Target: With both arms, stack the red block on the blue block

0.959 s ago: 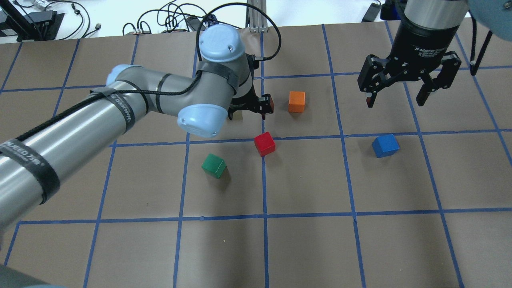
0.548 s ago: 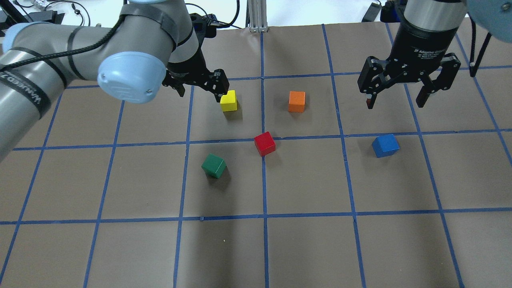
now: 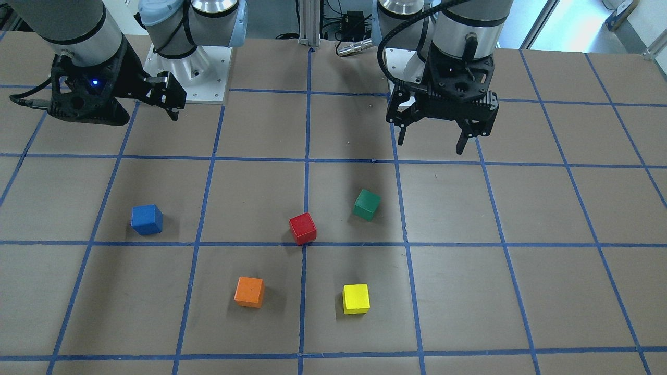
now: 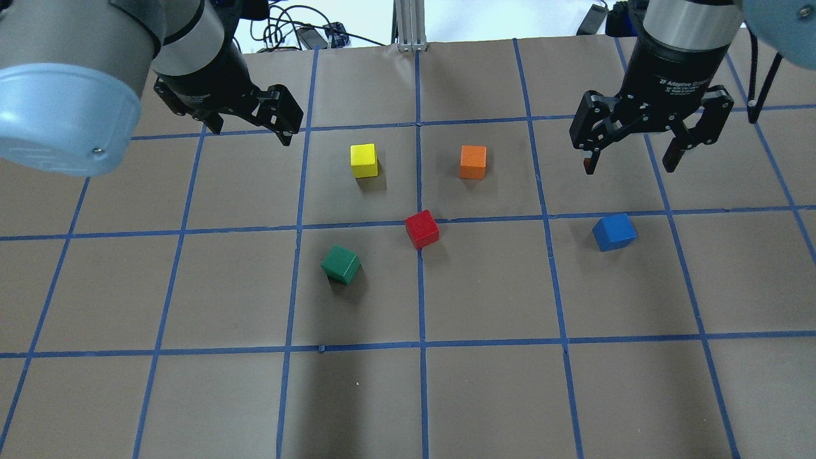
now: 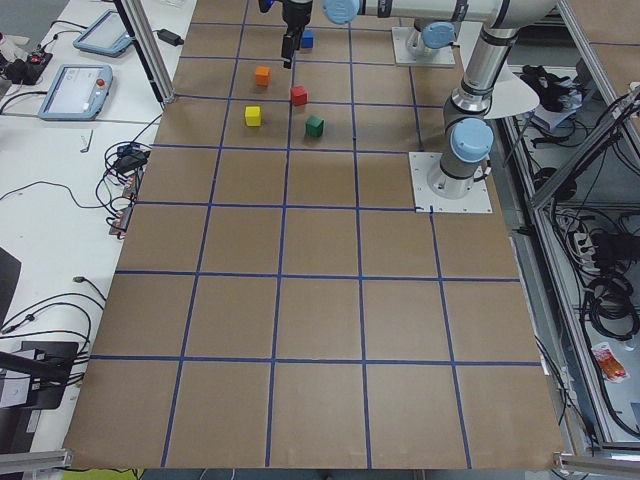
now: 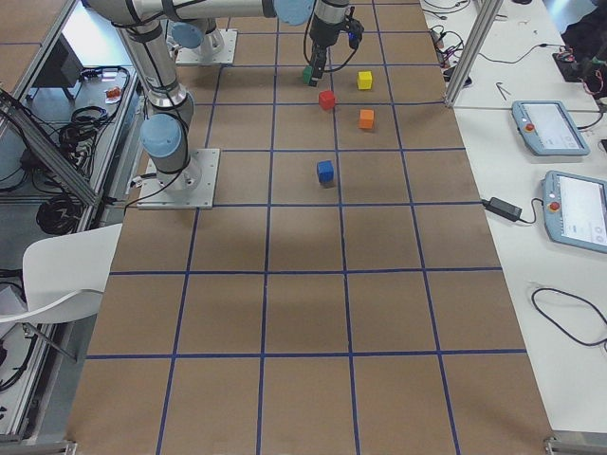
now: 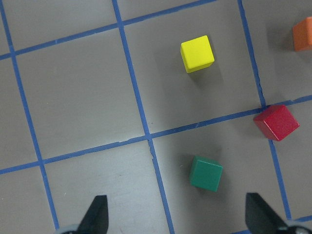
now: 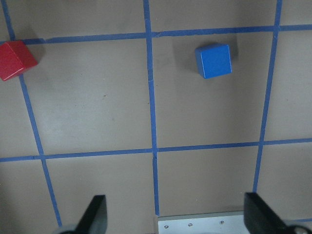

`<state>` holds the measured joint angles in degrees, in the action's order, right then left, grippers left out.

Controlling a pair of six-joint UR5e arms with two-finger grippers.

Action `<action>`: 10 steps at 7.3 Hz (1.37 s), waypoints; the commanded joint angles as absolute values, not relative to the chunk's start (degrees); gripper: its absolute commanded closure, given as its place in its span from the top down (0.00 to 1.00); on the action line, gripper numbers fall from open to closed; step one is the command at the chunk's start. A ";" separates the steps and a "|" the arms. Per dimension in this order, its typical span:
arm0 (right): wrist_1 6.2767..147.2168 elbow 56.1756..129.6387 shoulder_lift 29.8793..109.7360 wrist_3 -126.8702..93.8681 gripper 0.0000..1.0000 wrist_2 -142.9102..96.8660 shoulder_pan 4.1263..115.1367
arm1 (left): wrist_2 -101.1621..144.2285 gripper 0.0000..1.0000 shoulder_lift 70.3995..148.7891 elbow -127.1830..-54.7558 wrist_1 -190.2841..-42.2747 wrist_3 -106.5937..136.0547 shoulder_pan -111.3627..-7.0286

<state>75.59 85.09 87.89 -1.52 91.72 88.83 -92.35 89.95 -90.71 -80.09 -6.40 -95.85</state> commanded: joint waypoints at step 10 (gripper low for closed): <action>80.06 88.42 87.36 -2.64 1.00 90.62 89.21 | -91.40 1.00 88.06 -89.56 -92.20 -3.78 -87.36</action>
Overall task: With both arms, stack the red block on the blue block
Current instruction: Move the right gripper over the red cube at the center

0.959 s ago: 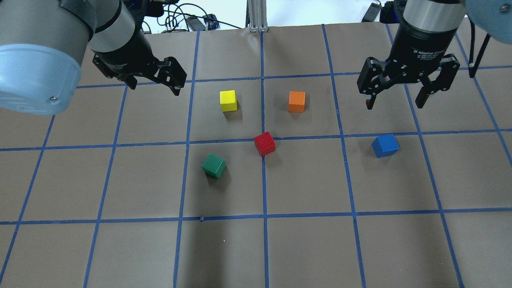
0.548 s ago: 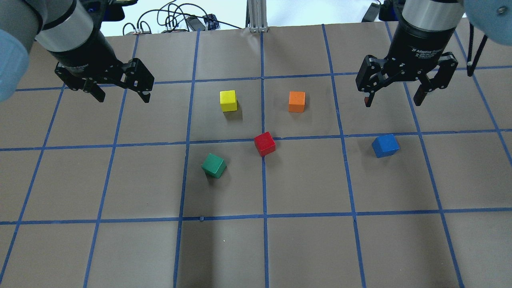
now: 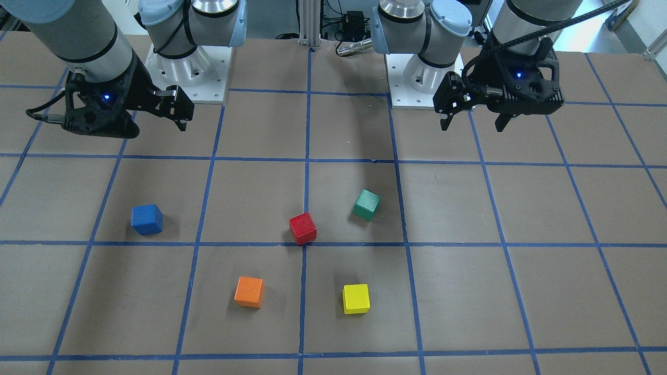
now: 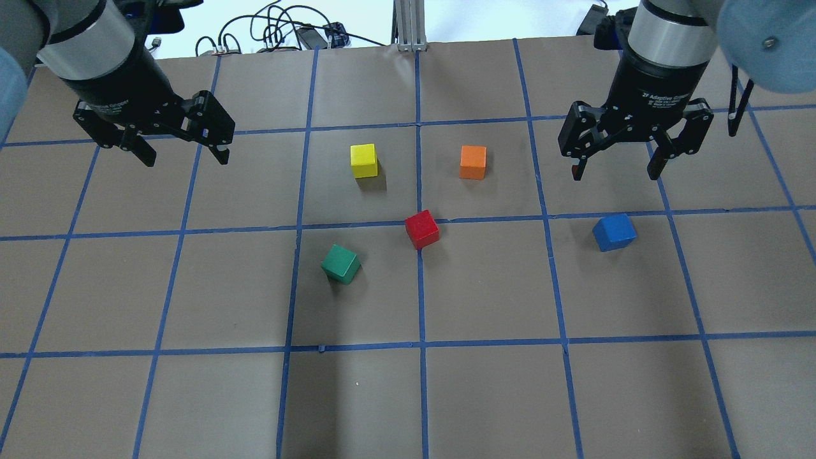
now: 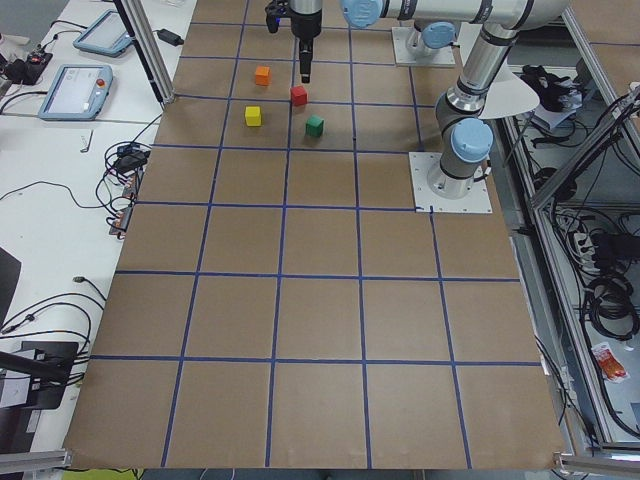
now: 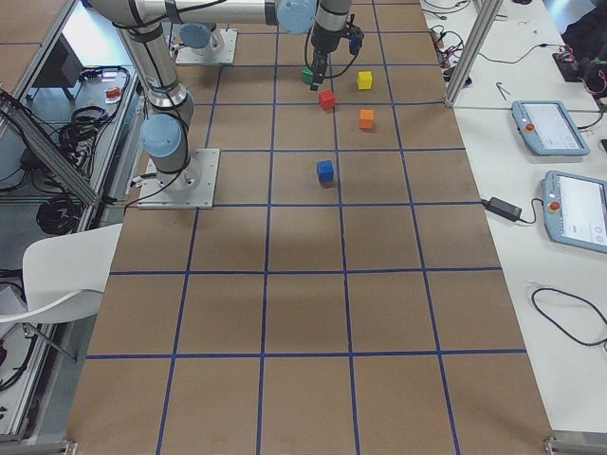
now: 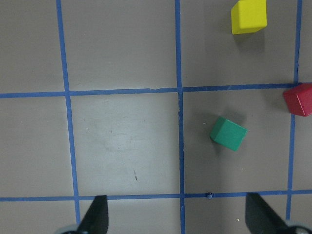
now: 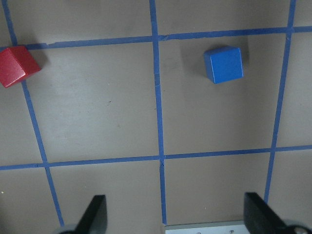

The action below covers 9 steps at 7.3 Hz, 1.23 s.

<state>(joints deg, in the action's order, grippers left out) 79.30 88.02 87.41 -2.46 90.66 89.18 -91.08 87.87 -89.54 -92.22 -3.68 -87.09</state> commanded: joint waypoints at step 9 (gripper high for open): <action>118.18 104.06 77.88 -21.68 1.00 84.12 101.23 | -90.88 1.00 87.98 -89.65 -92.20 -3.69 -87.36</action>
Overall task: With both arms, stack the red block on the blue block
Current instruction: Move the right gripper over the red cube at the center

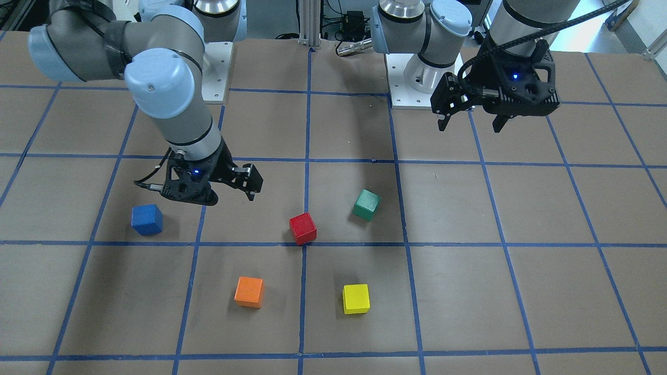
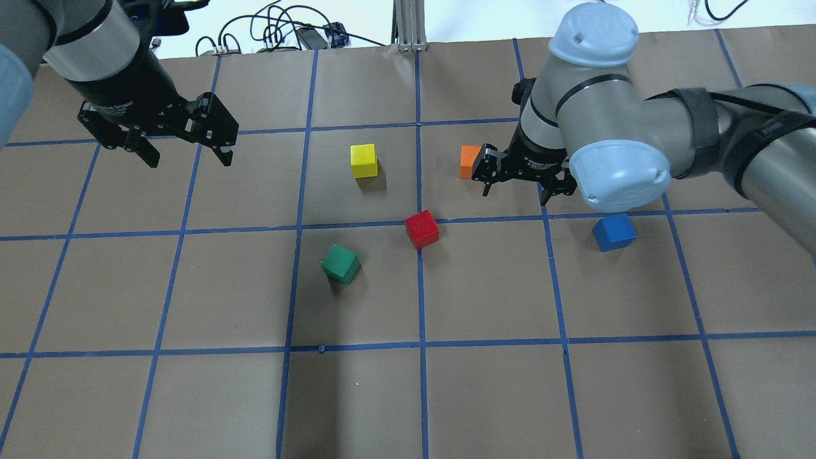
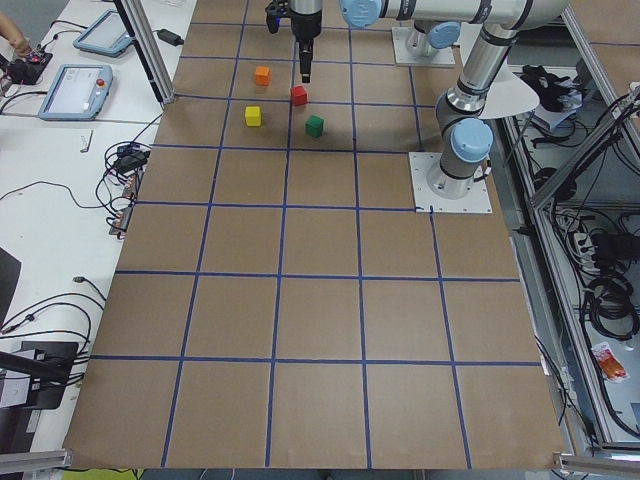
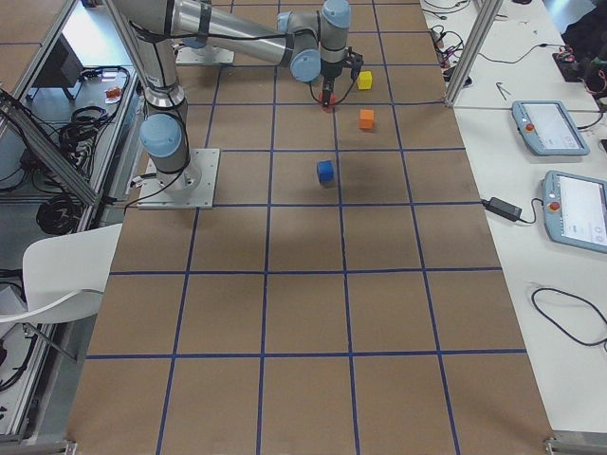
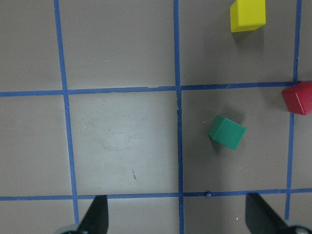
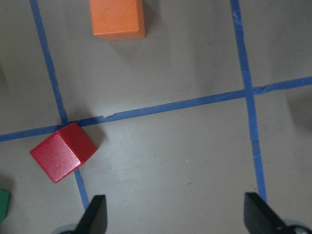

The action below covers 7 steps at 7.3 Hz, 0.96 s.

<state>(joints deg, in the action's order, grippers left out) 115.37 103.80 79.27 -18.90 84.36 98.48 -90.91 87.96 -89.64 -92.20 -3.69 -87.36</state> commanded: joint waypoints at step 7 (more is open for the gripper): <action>124.01 103.71 72.69 -39.23 1.00 84.55 105.03 | -90.88 1.00 87.46 -89.56 -92.20 -3.69 -87.36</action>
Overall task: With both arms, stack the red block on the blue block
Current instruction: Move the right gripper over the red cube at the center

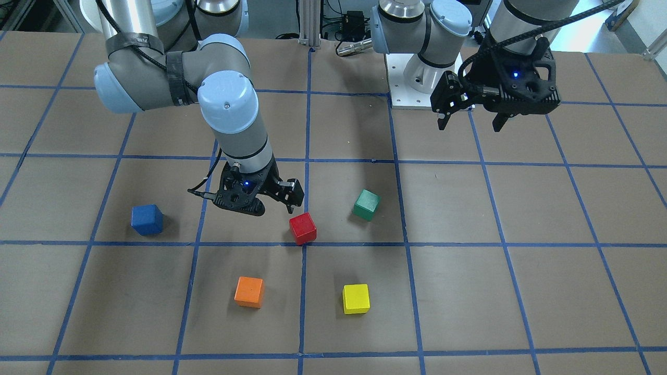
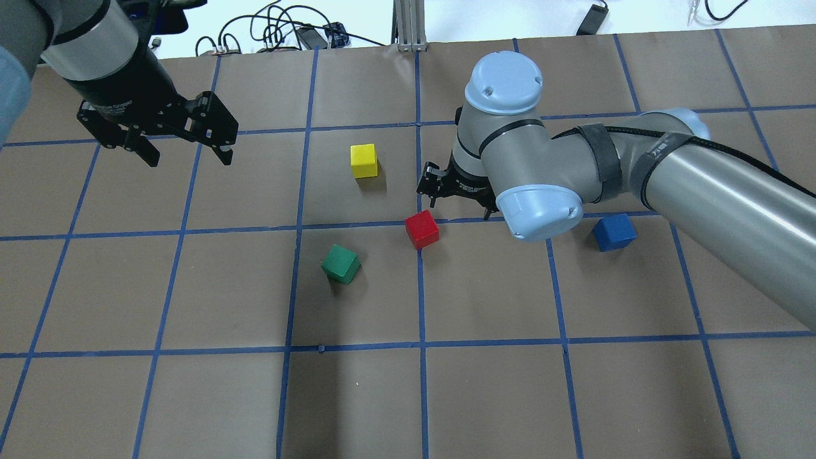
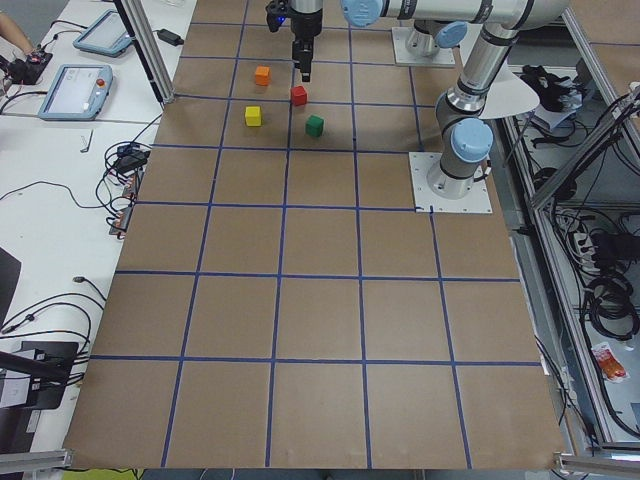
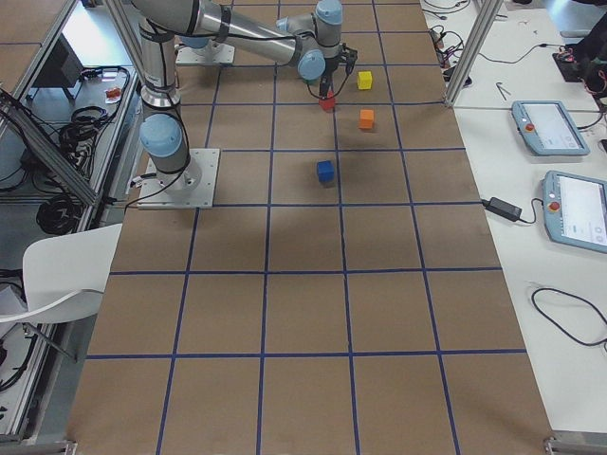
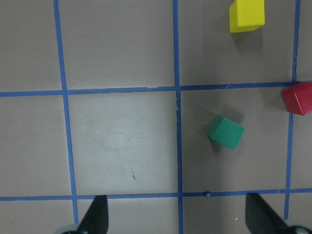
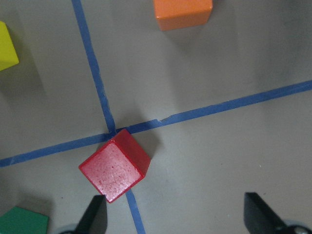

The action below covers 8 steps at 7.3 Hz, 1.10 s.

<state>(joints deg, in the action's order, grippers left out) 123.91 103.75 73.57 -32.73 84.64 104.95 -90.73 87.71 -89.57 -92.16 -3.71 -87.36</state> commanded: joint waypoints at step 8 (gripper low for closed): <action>129.20 103.45 65.66 -70.92 1.00 83.94 107.49 | -90.00 1.00 87.45 -88.33 -92.11 -4.39 -87.45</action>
<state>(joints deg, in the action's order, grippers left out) 129.19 103.54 66.49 -68.85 83.95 107.47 -89.87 87.61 -88.37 -92.15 -4.16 -87.49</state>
